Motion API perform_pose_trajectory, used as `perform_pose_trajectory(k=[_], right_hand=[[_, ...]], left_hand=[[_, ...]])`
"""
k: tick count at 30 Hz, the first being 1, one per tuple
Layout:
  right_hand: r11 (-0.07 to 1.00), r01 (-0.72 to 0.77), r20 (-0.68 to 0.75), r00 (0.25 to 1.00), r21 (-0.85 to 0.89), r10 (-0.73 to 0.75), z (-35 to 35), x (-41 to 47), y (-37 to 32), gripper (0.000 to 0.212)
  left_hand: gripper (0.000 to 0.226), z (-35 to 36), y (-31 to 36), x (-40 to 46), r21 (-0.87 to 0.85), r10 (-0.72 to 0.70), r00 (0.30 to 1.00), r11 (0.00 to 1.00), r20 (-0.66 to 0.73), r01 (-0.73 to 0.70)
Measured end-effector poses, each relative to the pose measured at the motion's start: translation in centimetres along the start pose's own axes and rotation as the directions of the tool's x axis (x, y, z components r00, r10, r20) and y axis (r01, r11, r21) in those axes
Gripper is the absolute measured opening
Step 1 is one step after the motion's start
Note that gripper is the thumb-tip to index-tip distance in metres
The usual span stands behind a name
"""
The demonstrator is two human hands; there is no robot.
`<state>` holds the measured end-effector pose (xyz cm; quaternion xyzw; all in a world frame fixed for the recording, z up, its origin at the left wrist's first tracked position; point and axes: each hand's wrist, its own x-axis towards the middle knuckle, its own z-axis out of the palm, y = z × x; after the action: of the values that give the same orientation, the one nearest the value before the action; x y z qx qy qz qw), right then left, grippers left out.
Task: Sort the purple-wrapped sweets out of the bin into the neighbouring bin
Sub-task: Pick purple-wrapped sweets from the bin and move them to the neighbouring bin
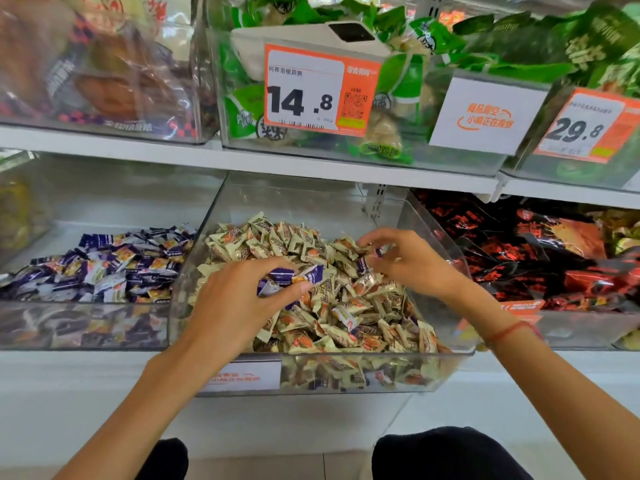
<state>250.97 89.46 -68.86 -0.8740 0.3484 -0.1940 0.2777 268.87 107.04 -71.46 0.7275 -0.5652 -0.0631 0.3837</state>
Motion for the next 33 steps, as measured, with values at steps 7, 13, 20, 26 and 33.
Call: perform_pose_trajectory(k=[7, 13, 20, 26, 33], right_hand=[[0.966, 0.228, 0.326, 0.929, -0.126, -0.176, 3.3, -5.6, -1.0, 0.026], [0.994, -0.002, 0.263, 0.964, -0.109, 0.031, 4.7, -2.5, -0.3, 0.024], [0.925, -0.119, 0.379, 0.888, -0.361, 0.262, 3.9, -0.7, -0.6, 0.057], [0.96, -0.27, 0.263, 0.923, -0.072, 0.28, 2.3, -0.9, 1.0, 0.032], [0.935, 0.035, -0.091, 0.996, 0.354, -0.003, 4.3, -2.4, -6.6, 0.034]], left_hand=[[0.039, -0.5, 0.2, -0.1, -0.069, 0.041, 0.999, 0.997, -0.027, -0.043], [0.021, -1.8, 0.1, -0.9, -0.122, 0.042, 0.998, 0.991, -0.041, -0.047], [0.031, -3.3, -0.4, -1.2, -0.16, 0.033, 0.996, 0.986, -0.086, -0.047], [0.035, -3.8, -1.1, -1.1, -0.187, 0.023, 0.991, 0.981, -0.131, -0.048], [0.017, -6.3, -2.8, -2.2, -0.284, -0.056, 0.968, 0.959, -0.246, -0.016]])
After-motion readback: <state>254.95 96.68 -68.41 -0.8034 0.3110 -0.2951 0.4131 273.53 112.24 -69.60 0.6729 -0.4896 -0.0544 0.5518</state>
